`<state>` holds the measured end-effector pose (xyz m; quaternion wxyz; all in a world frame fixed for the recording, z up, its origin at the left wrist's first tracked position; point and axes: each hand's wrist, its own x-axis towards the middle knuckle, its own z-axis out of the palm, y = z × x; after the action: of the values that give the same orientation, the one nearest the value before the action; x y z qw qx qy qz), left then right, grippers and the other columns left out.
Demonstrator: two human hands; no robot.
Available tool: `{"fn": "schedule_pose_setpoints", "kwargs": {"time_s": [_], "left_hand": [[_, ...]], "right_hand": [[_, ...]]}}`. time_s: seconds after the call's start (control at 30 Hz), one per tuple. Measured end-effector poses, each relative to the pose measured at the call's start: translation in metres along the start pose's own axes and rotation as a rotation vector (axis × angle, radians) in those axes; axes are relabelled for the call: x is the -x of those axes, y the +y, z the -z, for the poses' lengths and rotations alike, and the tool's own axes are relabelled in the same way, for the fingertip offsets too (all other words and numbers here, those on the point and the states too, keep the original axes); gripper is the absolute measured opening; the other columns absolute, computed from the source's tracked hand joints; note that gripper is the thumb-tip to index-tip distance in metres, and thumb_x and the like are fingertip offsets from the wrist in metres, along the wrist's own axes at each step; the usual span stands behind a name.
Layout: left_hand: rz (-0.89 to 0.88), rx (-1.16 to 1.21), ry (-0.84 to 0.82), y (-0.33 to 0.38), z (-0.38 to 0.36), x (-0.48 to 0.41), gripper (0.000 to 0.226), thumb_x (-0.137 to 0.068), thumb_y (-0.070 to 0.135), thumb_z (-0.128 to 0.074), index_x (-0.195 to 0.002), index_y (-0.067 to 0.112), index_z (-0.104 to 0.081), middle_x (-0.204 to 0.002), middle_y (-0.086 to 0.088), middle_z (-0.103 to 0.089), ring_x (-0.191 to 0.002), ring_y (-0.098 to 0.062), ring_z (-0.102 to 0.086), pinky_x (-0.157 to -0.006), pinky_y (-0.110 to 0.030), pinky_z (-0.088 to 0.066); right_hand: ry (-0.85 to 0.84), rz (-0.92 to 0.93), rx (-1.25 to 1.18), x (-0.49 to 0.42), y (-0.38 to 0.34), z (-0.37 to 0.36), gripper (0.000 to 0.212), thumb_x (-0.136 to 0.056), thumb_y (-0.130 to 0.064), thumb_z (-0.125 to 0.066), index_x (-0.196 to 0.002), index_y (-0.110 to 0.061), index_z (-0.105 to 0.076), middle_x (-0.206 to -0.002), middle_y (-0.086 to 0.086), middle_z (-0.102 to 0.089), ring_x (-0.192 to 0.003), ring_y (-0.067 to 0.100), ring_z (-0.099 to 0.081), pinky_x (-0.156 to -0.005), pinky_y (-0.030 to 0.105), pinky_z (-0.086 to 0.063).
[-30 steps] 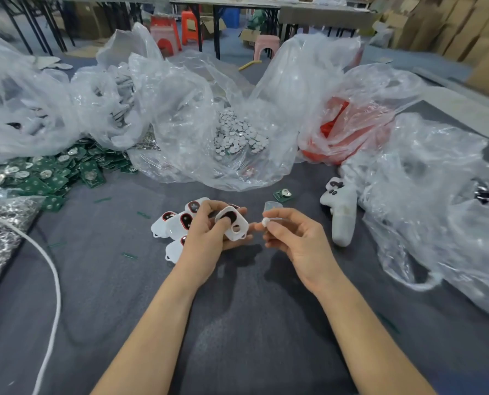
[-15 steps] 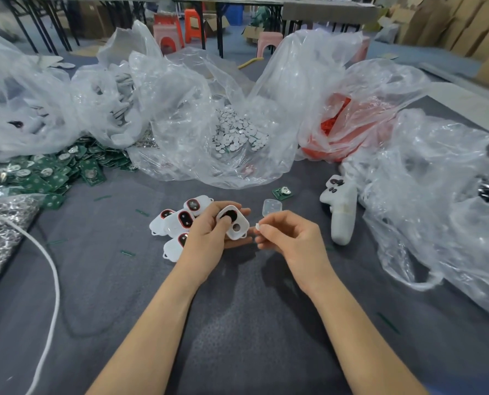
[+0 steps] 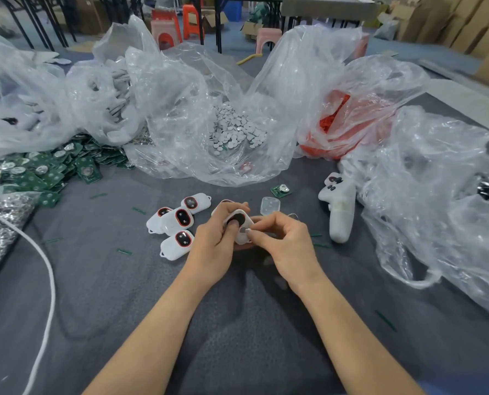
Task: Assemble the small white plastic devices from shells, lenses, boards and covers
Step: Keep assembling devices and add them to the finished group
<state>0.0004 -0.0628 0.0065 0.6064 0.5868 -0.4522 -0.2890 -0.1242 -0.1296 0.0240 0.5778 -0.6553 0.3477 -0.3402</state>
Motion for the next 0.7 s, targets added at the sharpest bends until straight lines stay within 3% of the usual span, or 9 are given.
{"fn": "schedule_pose_setpoints", "kwargs": {"time_s": [0.17, 0.27, 0.53, 0.6, 0.7], "left_hand": [[0.013, -0.002, -0.042, 0.003, -0.001, 0.003, 0.036, -0.099, -0.005, -0.038, -0.107, 0.025, -0.058, -0.125, 0.007, -0.062, -0.106, -0.017, -0.065, -0.077, -0.036, -0.059], [0.002, -0.022, -0.052, 0.006, -0.003, 0.005, 0.037, -0.099, -0.005, -0.037, -0.108, 0.025, -0.057, -0.123, 0.004, -0.062, -0.104, -0.015, -0.066, -0.077, -0.036, -0.059], [-0.048, -0.16, -0.007, 0.007, -0.005, 0.005, 0.042, -0.097, -0.004, -0.042, -0.104, 0.036, -0.053, -0.121, 0.011, -0.064, -0.111, -0.01, -0.062, -0.093, -0.044, -0.053], [-0.058, -0.183, 0.008, 0.006, -0.006, 0.006, 0.042, -0.097, -0.003, -0.042, -0.103, 0.037, -0.051, -0.12, 0.013, -0.063, -0.112, -0.007, -0.062, -0.094, -0.037, -0.052], [-0.081, -0.26, 0.006, 0.006, -0.007, 0.005, 0.042, -0.097, -0.001, -0.043, -0.102, 0.04, -0.048, -0.116, 0.022, -0.061, -0.107, 0.0, -0.062, -0.089, -0.017, -0.049]], "right_hand": [[0.001, 0.01, 0.032, 0.0, -0.001, -0.001, 0.024, -0.078, 0.002, -0.072, -0.075, -0.016, -0.056, -0.078, 0.01, -0.068, -0.074, 0.014, -0.065, -0.069, 0.03, -0.055], [-0.036, 0.003, -0.029, 0.0, -0.001, -0.002, 0.03, -0.08, 0.007, -0.067, -0.08, -0.018, -0.051, -0.07, -0.002, -0.066, -0.067, 0.008, -0.064, -0.059, 0.021, -0.051], [0.017, 0.032, 0.092, -0.001, 0.004, -0.009, 0.032, -0.084, 0.001, -0.064, -0.08, -0.029, -0.054, -0.084, 0.006, -0.066, -0.077, 0.015, -0.063, -0.069, 0.025, -0.053], [0.038, 0.029, 0.119, -0.002, 0.005, -0.012, 0.03, -0.084, 0.0, -0.063, -0.082, -0.029, -0.056, -0.093, 0.01, -0.065, -0.084, 0.018, -0.063, -0.072, 0.027, -0.054], [0.071, 0.007, 0.165, -0.003, 0.007, -0.014, 0.026, -0.085, -0.001, -0.061, -0.086, -0.027, -0.059, -0.096, 0.011, -0.064, -0.09, 0.023, -0.062, -0.078, 0.035, -0.055]]}}
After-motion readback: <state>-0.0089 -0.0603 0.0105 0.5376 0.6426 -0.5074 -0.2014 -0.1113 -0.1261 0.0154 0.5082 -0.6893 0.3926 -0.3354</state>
